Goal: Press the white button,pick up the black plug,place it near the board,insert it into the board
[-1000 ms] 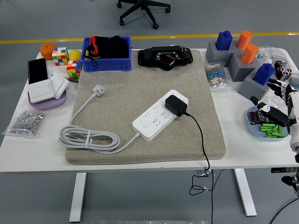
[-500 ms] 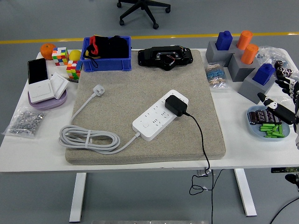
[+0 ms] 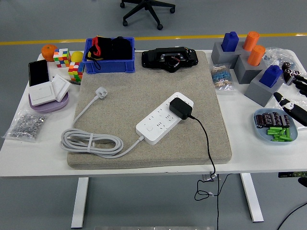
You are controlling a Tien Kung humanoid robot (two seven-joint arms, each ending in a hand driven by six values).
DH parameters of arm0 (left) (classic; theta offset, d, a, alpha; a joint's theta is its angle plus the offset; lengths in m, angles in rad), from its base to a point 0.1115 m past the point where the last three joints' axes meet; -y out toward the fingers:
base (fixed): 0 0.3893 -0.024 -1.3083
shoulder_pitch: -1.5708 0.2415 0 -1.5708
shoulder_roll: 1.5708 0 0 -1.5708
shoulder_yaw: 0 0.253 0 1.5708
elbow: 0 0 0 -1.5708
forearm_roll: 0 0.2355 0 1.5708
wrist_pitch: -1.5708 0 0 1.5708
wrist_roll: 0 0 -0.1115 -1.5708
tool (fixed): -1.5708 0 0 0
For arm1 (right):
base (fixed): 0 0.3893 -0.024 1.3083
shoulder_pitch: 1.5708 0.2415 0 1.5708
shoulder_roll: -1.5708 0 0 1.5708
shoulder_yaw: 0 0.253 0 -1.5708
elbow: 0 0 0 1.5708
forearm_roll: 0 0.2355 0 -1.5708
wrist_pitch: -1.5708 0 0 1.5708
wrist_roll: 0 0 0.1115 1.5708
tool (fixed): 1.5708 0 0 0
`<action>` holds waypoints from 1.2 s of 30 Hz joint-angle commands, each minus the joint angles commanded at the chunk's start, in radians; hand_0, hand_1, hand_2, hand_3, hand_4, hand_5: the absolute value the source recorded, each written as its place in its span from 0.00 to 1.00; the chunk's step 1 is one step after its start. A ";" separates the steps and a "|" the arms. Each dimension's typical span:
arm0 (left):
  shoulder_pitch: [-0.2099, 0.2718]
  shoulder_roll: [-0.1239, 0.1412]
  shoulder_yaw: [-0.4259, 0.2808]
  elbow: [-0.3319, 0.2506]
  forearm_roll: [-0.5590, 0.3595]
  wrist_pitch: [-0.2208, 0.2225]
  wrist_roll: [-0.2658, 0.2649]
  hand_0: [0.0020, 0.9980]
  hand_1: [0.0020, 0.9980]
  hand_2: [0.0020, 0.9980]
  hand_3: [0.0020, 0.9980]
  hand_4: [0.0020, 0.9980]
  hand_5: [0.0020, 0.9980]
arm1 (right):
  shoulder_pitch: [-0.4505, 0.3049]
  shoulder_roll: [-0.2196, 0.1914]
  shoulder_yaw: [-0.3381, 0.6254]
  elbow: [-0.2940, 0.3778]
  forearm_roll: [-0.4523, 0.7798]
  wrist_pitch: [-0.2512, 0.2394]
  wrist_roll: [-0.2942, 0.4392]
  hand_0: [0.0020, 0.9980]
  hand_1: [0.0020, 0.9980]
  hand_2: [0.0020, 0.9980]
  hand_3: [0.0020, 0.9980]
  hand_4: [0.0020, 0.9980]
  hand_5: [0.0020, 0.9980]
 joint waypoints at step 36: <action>0.009 0.000 -0.009 0.000 0.007 -0.001 0.002 0.69 0.68 0.66 0.69 0.57 0.19 | 0.001 0.016 0.010 0.005 0.010 -0.001 -0.012 0.78 0.76 0.71 0.74 0.92 0.28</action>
